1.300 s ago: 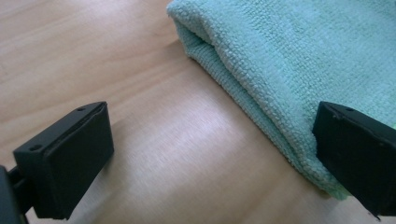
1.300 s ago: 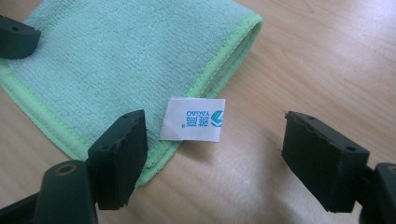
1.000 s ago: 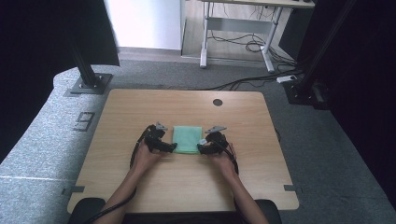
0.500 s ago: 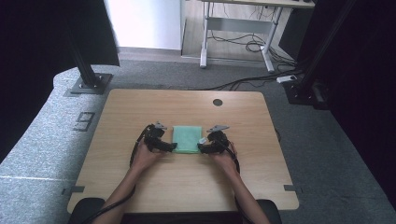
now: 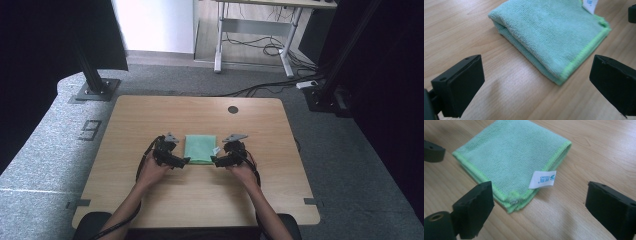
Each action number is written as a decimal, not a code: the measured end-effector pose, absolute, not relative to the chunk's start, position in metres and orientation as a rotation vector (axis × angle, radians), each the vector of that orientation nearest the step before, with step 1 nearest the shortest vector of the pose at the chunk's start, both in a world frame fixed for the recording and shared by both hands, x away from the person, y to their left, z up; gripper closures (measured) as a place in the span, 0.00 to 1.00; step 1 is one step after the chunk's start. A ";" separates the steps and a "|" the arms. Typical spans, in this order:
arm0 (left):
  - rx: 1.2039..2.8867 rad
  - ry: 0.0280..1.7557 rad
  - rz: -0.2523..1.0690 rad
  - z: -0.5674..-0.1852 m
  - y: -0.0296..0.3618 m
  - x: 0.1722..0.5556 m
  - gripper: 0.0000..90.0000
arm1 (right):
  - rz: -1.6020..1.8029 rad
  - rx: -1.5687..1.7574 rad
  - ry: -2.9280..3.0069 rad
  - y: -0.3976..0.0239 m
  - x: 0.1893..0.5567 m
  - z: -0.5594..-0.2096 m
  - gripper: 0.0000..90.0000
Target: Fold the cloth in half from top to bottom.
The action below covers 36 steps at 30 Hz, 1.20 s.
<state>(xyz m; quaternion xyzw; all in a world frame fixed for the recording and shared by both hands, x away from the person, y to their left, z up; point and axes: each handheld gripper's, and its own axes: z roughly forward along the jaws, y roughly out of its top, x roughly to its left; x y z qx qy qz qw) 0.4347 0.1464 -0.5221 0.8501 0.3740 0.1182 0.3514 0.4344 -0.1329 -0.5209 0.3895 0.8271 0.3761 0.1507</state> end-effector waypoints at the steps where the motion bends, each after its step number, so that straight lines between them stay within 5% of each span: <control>1: 2.197 0.963 0.307 -0.521 0.148 0.433 0.00 | 1.080 1.119 2.375 -0.133 0.434 -0.521 0.08; 10: 2.182 0.933 0.336 -0.504 0.161 0.414 0.00 | 1.050 1.083 2.400 -0.147 0.420 -0.510 0.00; 36: 2.174 0.978 0.391 -0.511 0.210 0.367 0.00 | 1.066 1.063 2.359 -0.193 0.371 -0.501 0.00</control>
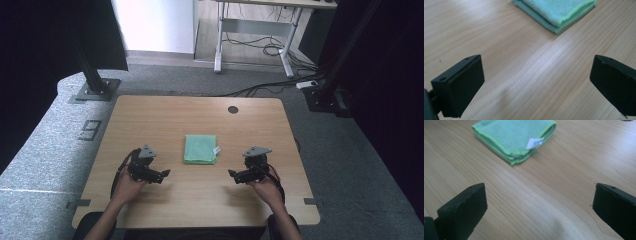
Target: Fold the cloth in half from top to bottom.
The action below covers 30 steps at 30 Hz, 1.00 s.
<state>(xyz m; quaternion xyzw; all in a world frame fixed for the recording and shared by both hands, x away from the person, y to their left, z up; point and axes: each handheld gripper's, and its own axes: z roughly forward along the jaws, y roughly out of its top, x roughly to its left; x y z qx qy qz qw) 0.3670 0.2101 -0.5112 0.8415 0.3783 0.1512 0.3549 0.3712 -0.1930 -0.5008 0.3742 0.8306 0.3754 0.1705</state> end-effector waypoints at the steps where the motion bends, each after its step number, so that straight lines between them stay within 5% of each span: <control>1: 2.174 0.978 0.391 -0.511 0.210 0.367 0.00 | 1.071 1.070 2.356 -0.195 0.370 -0.502 0.00; 30: 2.235 1.030 0.378 -0.549 0.216 0.359 0.00 | 1.003 1.137 2.372 -0.205 0.362 -0.556 0.00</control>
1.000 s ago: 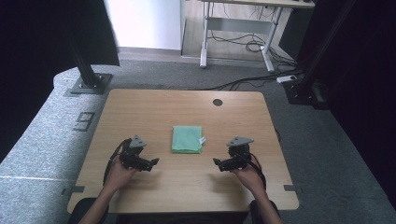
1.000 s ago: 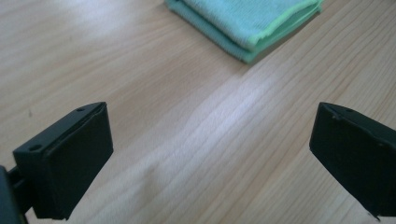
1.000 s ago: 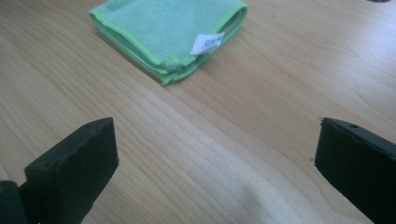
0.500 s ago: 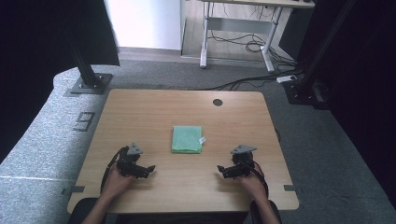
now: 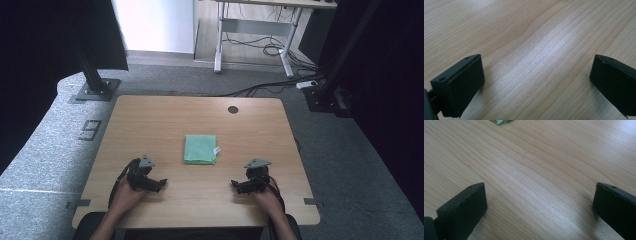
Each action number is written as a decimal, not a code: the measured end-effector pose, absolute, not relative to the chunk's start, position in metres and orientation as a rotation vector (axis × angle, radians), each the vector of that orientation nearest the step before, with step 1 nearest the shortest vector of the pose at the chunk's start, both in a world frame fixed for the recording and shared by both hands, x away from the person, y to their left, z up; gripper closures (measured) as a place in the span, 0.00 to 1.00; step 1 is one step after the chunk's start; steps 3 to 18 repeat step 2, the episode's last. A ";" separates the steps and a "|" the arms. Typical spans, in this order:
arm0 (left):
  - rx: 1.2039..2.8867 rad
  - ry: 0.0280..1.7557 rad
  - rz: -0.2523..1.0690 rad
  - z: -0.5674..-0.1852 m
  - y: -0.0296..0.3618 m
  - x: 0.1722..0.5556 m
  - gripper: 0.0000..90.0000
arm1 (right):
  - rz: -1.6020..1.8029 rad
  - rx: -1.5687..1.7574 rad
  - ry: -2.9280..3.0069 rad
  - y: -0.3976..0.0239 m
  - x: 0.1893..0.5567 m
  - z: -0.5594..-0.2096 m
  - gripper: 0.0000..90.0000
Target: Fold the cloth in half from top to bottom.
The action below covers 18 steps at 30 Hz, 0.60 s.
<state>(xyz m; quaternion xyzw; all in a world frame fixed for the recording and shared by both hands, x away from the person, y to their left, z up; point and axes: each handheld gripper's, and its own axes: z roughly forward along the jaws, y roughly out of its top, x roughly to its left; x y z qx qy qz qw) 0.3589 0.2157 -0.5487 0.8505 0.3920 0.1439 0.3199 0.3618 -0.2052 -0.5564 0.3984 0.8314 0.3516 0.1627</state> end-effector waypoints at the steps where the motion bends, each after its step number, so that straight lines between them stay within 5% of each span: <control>1: 2.233 1.037 0.380 -0.549 0.215 0.359 0.00 | 1.002 1.134 2.372 -0.205 0.362 -0.556 0.00; 18: 2.233 1.037 0.380 -0.549 0.215 0.359 0.00 | 1.002 1.134 2.372 -0.205 0.362 -0.556 0.00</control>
